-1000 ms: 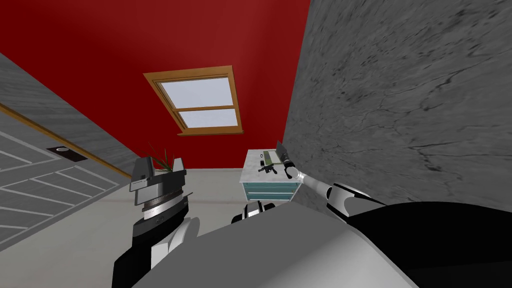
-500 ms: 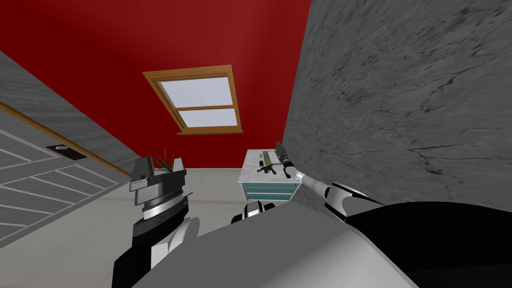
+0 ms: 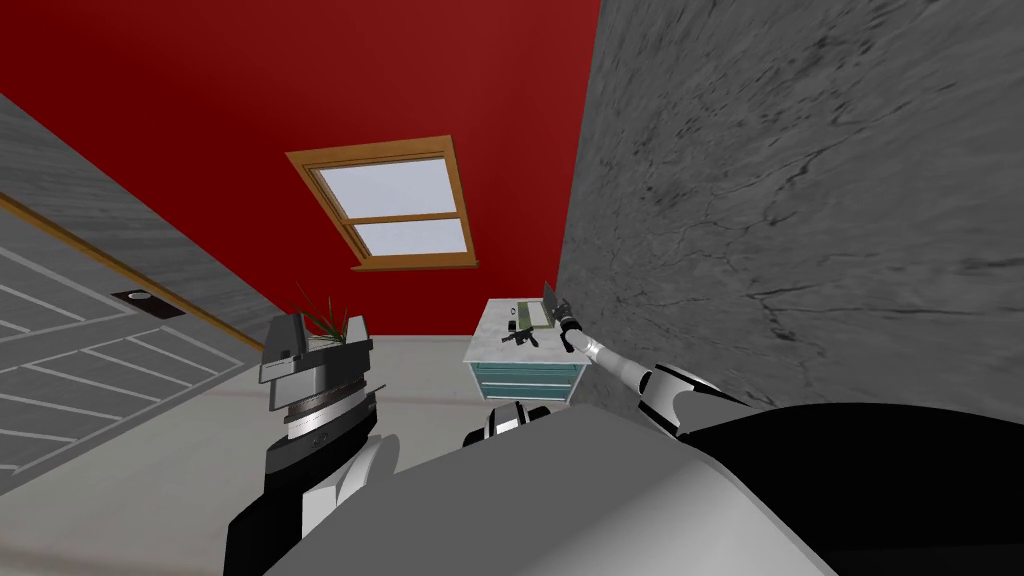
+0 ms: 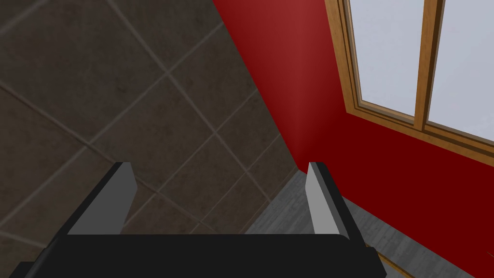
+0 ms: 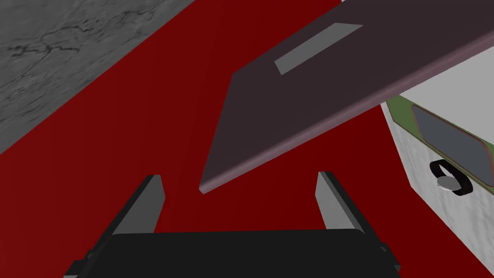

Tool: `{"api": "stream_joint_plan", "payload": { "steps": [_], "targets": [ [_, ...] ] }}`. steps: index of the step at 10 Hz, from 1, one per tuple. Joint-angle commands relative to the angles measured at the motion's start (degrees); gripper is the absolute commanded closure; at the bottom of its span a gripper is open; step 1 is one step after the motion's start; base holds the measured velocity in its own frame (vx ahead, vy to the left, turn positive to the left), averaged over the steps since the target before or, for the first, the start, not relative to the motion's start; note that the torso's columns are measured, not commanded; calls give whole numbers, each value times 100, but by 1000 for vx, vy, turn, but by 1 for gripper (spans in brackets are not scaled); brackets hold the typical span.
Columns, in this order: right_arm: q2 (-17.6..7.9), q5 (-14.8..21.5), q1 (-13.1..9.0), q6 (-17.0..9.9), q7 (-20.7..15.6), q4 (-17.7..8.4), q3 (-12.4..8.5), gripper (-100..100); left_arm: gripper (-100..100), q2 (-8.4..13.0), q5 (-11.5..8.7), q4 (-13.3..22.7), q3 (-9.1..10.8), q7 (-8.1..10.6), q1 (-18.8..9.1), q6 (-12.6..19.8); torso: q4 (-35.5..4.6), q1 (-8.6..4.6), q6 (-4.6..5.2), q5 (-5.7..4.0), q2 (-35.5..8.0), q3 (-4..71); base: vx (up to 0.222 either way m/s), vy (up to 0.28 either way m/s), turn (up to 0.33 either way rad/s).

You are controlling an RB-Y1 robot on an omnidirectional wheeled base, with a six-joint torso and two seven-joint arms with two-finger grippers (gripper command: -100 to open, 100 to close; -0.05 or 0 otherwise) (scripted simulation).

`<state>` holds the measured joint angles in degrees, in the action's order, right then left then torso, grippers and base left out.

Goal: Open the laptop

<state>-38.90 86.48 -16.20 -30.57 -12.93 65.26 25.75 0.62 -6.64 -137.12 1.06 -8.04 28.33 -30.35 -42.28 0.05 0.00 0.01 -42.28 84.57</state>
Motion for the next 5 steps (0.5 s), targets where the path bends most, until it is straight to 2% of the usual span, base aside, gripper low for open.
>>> {"api": "stream_joint_plan", "payload": {
  "steps": [1, 2, 5],
  "targets": [
    [4, -10, -2, 5, 14, 5, -5, -100, 0, -1, 0, 0, -1, 0, 0, 0, 2, 23, -1, 6, 8, 4, -6, -15, -3],
    [2, -9, 0, 4, 13, 4, -4, 100, 0, -1, 0, 0, -1, 0, 1, 0, 3, 27, -2, 9, 12, 7, -3, -6, -1],
    [-308, 392, 133, -48, -326, -82, 154, 100, 0, -3, 0, -1, -2, 0, 1, -1, 5, 29, -2, 9, 16, 10, 82, 153, -27]
  ]
}}
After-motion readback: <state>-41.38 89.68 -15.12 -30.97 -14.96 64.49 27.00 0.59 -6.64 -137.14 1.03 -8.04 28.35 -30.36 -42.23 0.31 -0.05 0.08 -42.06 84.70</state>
